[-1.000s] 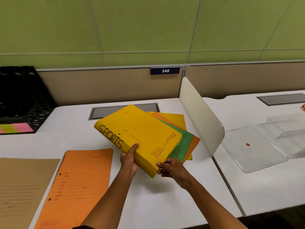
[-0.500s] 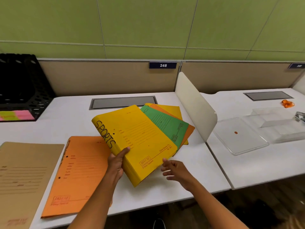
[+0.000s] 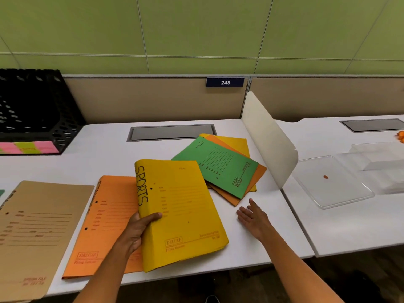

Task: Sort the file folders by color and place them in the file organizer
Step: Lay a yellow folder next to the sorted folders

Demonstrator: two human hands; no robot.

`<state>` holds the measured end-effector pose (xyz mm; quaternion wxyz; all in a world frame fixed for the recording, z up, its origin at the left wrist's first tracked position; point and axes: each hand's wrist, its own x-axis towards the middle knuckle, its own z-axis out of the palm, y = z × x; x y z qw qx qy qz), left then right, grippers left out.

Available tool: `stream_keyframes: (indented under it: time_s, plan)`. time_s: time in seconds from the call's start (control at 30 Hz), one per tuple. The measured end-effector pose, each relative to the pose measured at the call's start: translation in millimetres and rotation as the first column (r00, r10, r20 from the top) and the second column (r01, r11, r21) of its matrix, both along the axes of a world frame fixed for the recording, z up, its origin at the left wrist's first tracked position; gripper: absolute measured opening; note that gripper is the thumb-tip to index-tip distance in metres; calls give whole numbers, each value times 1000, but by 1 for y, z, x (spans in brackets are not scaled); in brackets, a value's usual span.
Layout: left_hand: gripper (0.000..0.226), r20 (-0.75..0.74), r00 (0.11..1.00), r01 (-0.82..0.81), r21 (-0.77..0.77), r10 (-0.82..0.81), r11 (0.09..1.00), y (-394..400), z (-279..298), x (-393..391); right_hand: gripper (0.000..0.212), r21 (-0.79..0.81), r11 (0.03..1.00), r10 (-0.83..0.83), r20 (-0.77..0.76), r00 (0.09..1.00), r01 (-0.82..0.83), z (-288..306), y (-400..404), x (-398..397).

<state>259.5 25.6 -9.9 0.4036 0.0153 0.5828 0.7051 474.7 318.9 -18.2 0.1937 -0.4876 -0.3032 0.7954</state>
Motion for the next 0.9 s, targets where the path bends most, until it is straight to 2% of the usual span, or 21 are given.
stream_keyframes:
  time_s: [0.2,0.5,0.63,0.73,0.77,0.9]
  plan:
    - [95,3,1000,28,-33,-28,999,5,-2,2,44,-11,999,-50,22,999,50,0,15,-31]
    - [90,31,995,95,-81,-92,992,21,-10,8,27,49,994,-96,15,995,95,2,55,-76]
    - [87,44,993,114,-99,-111,988,28,-17,13,35,77,994,-74,23,997,72,-3,71,-94]
    - [83,50,991,130,-107,-125,986,30,-20,16,18,97,995,-40,64,997,34,-3,67,-104]
    - [83,55,991,127,-111,-122,986,30,-22,15,14,93,995,-49,98,994,40,-6,64,-106]
    - [86,54,992,118,-139,-111,983,25,-26,10,22,-21,993,-113,148,983,117,-15,45,-107]
